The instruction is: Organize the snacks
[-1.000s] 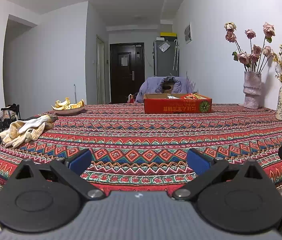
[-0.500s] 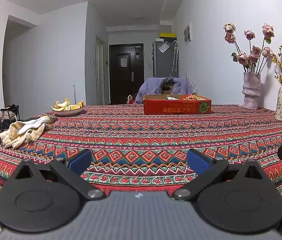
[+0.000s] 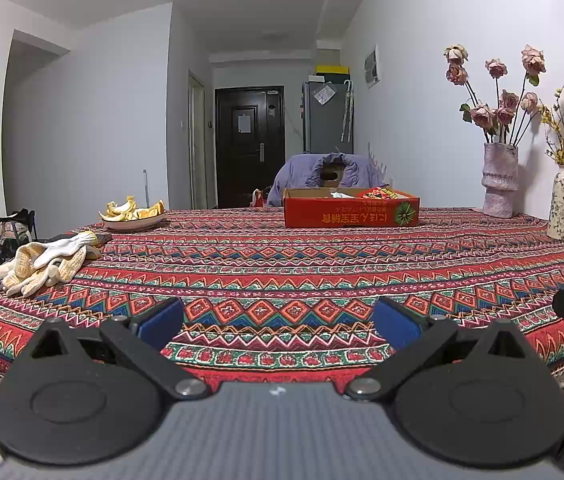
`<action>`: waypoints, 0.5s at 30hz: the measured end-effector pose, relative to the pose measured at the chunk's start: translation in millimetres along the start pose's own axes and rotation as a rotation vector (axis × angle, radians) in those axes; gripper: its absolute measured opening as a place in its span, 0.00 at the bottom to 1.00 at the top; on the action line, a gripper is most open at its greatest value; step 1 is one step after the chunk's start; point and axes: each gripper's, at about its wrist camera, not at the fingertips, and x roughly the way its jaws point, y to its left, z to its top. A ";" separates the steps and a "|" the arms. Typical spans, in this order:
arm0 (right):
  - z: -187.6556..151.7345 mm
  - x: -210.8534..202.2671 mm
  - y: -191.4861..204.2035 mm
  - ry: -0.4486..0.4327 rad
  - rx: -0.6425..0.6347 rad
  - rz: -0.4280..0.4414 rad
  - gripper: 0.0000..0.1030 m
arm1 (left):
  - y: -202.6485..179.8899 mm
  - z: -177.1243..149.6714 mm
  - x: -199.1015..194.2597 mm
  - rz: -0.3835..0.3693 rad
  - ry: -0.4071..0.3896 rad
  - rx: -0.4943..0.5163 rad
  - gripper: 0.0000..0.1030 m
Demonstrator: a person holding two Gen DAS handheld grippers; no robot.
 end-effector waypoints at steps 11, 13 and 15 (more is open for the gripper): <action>0.7 0.1 -0.3 0.001 -0.004 0.002 1.00 | -0.8 -0.3 0.1 -0.006 -0.004 0.006 1.00; 0.9 0.8 -0.6 0.003 -0.003 0.002 1.00 | -0.5 -0.1 -0.5 -0.008 -0.004 0.006 1.00; 0.6 0.9 -0.3 0.003 -0.004 0.002 1.00 | -0.6 -0.1 -0.4 -0.006 -0.003 0.005 1.00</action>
